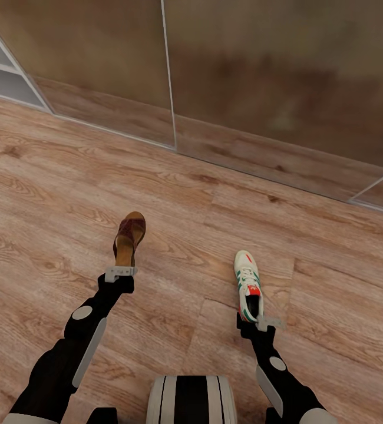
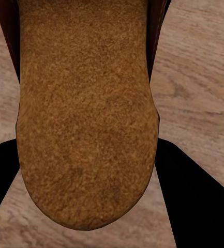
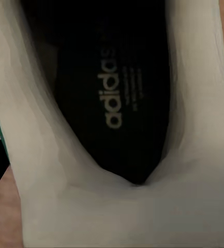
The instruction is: Pick up the two gym shoes and the two sandals from the corridor floor and place them onto the hallstand (shoe rack) in the corridor, making sure they are on the rack and not on the floor. Arrange them so the two gym shoes are next to each other and the two sandals are next to each other.
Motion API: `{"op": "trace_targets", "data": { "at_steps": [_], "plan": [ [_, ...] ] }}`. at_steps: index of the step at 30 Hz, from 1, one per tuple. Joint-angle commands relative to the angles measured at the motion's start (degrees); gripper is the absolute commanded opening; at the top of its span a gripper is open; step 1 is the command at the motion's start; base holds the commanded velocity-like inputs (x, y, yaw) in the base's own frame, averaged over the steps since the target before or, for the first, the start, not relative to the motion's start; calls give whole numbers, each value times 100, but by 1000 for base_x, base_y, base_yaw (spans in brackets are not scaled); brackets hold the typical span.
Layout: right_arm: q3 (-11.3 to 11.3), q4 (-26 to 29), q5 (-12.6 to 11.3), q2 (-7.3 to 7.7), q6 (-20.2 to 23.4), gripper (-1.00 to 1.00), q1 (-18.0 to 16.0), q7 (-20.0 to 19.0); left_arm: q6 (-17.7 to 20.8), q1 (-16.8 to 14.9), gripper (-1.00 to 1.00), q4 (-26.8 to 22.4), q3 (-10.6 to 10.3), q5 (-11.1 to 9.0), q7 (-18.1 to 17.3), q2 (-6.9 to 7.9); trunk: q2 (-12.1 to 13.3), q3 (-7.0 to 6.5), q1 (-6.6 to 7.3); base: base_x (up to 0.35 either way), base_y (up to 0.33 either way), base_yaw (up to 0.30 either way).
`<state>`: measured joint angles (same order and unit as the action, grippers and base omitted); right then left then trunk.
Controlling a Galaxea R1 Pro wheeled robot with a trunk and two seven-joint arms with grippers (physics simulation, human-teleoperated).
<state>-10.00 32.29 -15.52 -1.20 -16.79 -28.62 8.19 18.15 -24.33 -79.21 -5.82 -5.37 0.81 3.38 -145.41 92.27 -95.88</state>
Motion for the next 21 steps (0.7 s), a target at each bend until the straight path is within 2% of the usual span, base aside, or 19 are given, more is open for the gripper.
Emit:
{"op": "trace_targets", "data": {
  "at_steps": [1,11,12,21],
  "plan": [
    [-46,3,-56,6,-27,100,-3,42,30,-2,-100,-7,-7,-52,16,4,-1,3,1,4,0,0],
    [-46,13,-56,5,-27,100,-3,42,30,-2,-100,-7,-7,-53,16,4,-1,3,1,1,0,0],
    [-46,13,-56,0,-27,-100,-3,42,30,-2,-100,-7,-7,-55,16,4,-1,3,1,0,0,0],
    [-46,14,-56,2,-27,-100,-3,42,30,-2,-100,-9,-7,-53,16,4,-1,3,1,0,0,0]
  ]
}}
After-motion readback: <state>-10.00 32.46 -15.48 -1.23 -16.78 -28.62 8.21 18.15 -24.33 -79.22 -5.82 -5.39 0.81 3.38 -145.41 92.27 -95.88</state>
